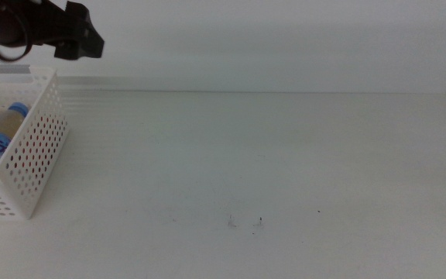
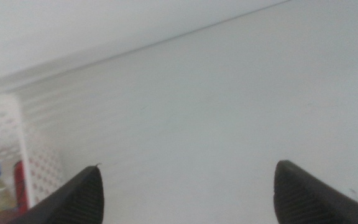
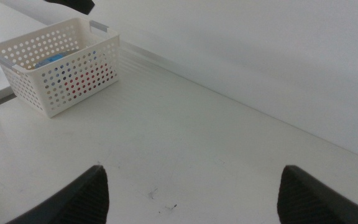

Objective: Use arms to grab the bottles and put them into the dustbin to the left of the table.

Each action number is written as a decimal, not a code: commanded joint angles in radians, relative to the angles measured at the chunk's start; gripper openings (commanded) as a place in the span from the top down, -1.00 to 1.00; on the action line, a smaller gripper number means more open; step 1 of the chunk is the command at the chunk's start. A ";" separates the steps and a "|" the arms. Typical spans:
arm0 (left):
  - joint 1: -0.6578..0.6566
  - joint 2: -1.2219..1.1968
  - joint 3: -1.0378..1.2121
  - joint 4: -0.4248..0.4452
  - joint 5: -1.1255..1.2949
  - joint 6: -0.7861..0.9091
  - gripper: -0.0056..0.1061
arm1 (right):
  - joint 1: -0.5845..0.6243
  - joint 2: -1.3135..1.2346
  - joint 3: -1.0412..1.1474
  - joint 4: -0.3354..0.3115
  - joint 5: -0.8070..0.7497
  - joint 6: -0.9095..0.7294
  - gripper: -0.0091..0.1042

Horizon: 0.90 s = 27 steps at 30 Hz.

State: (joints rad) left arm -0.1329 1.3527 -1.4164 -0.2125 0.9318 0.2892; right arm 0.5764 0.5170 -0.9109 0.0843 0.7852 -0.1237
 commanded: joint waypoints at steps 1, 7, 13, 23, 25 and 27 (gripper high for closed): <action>-0.026 -0.090 0.072 -0.055 -0.063 0.042 -0.78 | 0.001 0.002 -0.007 0.000 -0.006 -0.004 -0.64; -0.028 -0.287 0.253 -0.095 -0.134 0.088 -0.78 | 0.001 0.002 -0.007 0.000 -0.006 -0.004 -0.64; -0.028 -0.420 0.358 -0.093 -0.224 0.086 -0.78 | 0.001 0.002 -0.007 0.000 -0.006 -0.004 -0.64; -0.028 -0.481 0.371 -0.093 -0.213 0.086 -0.78 | 0.001 0.002 -0.007 0.000 -0.006 -0.004 -0.64; -0.028 -0.481 0.371 -0.093 -0.213 0.086 -0.78 | 0.001 0.002 -0.007 0.000 -0.006 -0.004 -0.64; -0.028 -0.481 0.371 -0.093 -0.213 0.086 -0.78 | 0.001 0.002 -0.007 0.000 -0.006 -0.004 -0.64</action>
State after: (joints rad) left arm -0.1576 0.8740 -1.0473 -0.2966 0.7326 0.3741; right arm 0.5764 0.5170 -0.9109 0.0843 0.7852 -0.1237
